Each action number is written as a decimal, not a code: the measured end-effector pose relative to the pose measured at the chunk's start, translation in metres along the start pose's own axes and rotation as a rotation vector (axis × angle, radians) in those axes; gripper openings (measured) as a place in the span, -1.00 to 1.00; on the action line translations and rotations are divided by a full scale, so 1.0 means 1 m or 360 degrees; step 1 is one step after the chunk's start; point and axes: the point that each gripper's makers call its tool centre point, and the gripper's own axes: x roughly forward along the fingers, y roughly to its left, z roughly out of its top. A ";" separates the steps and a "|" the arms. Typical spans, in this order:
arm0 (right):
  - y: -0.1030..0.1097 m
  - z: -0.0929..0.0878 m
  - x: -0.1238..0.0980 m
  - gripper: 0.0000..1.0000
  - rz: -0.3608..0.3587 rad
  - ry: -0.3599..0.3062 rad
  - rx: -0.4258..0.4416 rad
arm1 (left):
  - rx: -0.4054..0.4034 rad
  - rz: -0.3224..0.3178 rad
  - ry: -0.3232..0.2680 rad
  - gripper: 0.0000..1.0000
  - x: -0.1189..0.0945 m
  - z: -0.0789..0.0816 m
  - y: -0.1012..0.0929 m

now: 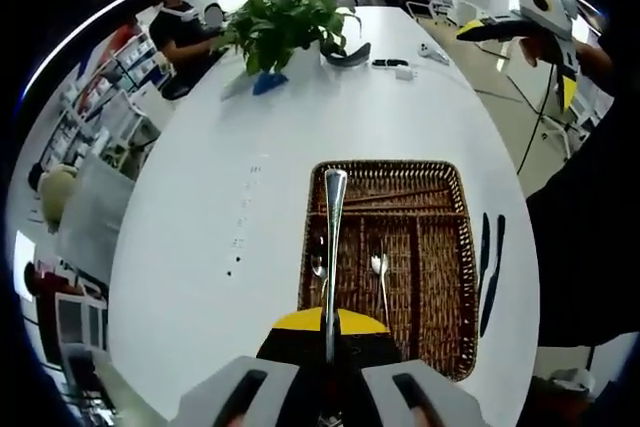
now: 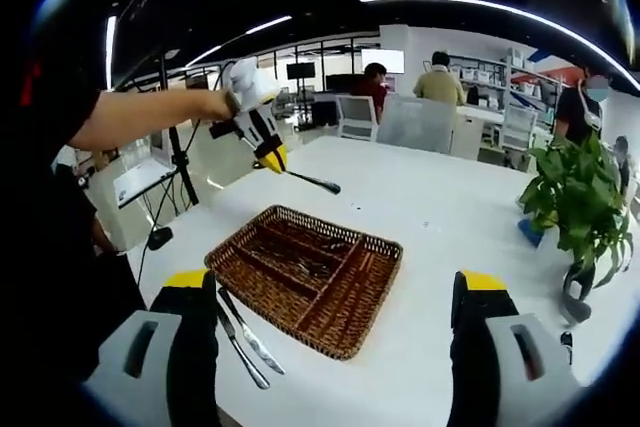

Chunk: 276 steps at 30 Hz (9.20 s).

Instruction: Arrange the knives, forks, and spoons in their matching storage slots by inserting each utensil handle-first until every utensil is classified and aligned in the correct compartment

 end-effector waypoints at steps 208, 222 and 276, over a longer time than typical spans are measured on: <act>0.038 -0.053 0.004 0.99 0.0144 0.0065 -0.0019 | 0.0186 -0.0118 -0.0095 0.09 0.065 -0.087 -0.250; 0.035 -0.064 -0.006 0.99 0.0108 0.0095 0.0018 | 0.0202 -0.0316 -0.0086 -0.21 0.110 -0.097 -0.269; 0.037 -0.069 -0.009 0.99 0.0113 0.0119 0.0023 | 0.0343 -0.0303 -0.0024 -0.80 0.129 -0.102 -0.282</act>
